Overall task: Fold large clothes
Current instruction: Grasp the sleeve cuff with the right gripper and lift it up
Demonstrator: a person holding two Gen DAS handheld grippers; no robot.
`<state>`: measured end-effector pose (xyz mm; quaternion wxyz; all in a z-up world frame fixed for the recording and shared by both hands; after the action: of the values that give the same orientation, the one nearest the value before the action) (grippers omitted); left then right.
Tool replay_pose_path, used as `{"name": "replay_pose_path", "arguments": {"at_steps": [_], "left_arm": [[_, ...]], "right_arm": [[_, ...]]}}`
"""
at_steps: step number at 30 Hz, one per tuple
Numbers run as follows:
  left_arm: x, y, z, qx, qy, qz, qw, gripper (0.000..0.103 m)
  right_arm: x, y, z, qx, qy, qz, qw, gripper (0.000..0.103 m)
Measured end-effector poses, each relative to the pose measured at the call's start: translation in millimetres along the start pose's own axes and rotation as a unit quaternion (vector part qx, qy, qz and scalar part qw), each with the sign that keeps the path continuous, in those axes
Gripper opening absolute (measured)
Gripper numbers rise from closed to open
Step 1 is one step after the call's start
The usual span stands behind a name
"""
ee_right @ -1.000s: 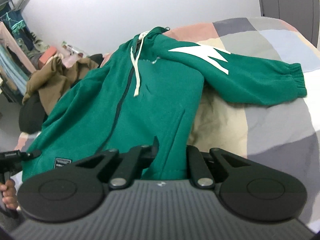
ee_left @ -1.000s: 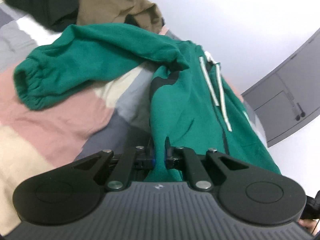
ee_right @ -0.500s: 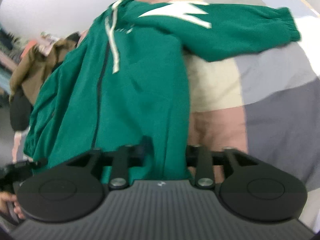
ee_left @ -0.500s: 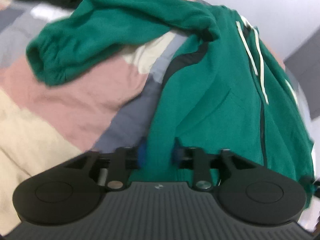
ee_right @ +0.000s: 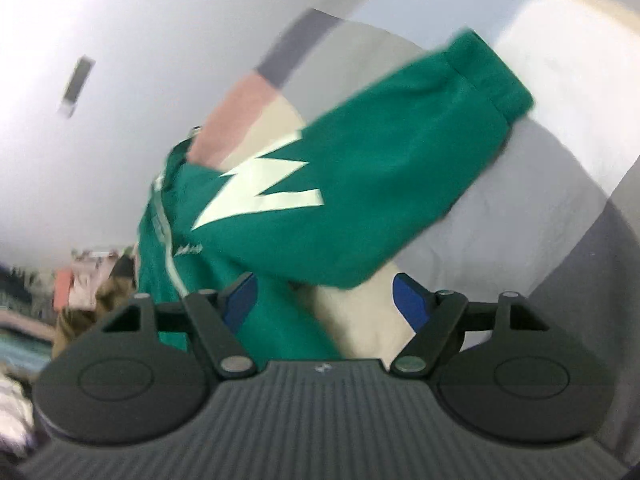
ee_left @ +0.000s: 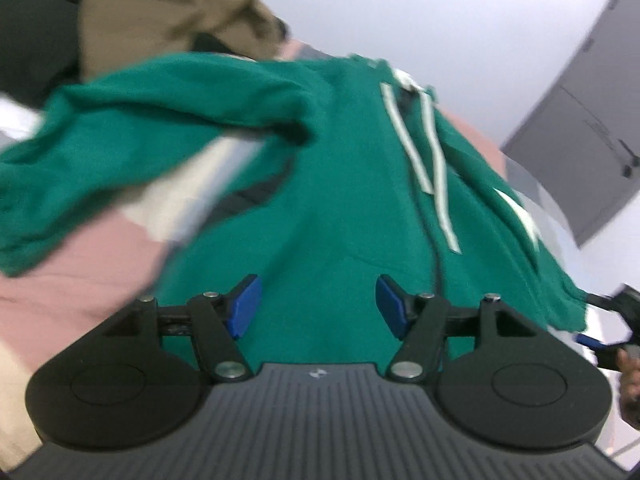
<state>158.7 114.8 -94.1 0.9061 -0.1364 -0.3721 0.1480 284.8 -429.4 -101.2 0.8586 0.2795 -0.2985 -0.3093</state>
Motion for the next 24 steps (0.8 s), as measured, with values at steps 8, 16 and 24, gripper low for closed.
{"name": "replay_pose_path", "arguments": {"at_steps": [8, 16, 24], "left_arm": [[-16.7, -25.1, -61.9, -0.041, 0.008, -0.047, 0.9980, 0.069], [-17.4, -20.9, -81.2, -0.064, -0.017, -0.050, 0.9966, 0.069], [-14.0, -19.2, -86.5, -0.055, -0.050, -0.062, 0.9953, 0.069]], "right_arm": [[28.1, -29.1, -59.9, -0.041, 0.006, 0.013, 0.999, 0.076], [71.5, -52.7, -75.9, 0.017, -0.103, -0.005, 0.995, 0.077], [100.9, -65.9, -88.3, 0.000, -0.193, -0.044, 0.980, 0.043]]}}
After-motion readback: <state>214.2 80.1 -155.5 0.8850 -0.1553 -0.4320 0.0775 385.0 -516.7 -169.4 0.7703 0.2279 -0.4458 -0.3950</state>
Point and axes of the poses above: each gripper's, at about its wrist camera, not at the fingertips, and z roughly against the way its jaws point, y to its left, x to its top, the point moved 4 cm from there along -z, roughly the way its jaws point, and after that the axes turned 1 degree about -z, right-handed, at the moved point
